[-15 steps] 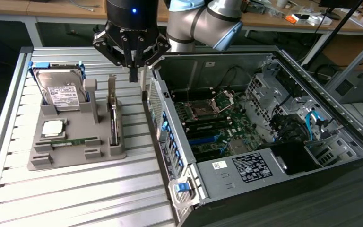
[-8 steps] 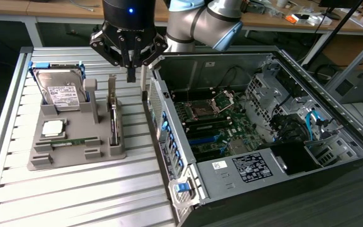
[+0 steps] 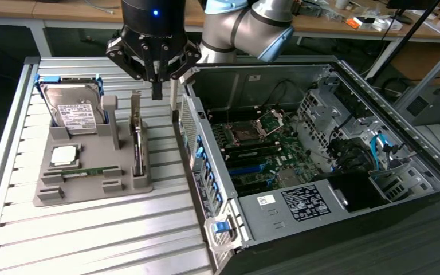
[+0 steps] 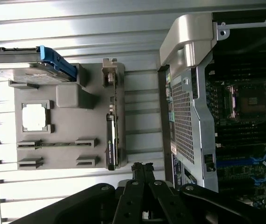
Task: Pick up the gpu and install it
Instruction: 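Reach for the gpu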
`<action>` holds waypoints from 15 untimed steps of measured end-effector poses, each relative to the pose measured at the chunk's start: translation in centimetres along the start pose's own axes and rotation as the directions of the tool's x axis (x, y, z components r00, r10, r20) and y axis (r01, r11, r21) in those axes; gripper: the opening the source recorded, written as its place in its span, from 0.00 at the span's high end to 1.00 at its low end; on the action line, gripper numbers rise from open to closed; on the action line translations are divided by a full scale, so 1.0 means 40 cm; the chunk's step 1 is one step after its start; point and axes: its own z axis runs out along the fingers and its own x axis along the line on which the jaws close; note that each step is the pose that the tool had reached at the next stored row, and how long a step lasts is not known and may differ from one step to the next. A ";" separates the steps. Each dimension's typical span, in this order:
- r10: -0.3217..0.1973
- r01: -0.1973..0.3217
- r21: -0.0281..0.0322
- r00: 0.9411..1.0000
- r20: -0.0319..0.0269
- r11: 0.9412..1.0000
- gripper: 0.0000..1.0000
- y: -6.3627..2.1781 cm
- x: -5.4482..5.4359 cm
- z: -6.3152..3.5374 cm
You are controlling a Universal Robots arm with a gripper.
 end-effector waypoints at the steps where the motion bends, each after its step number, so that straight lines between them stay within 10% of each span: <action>1: 0.000 0.000 0.000 1.000 0.000 1.000 0.89 0.000 0.001 0.000; 15: 0.000 0.000 0.000 1.000 0.000 1.000 0.89 -0.001 0.016 0.000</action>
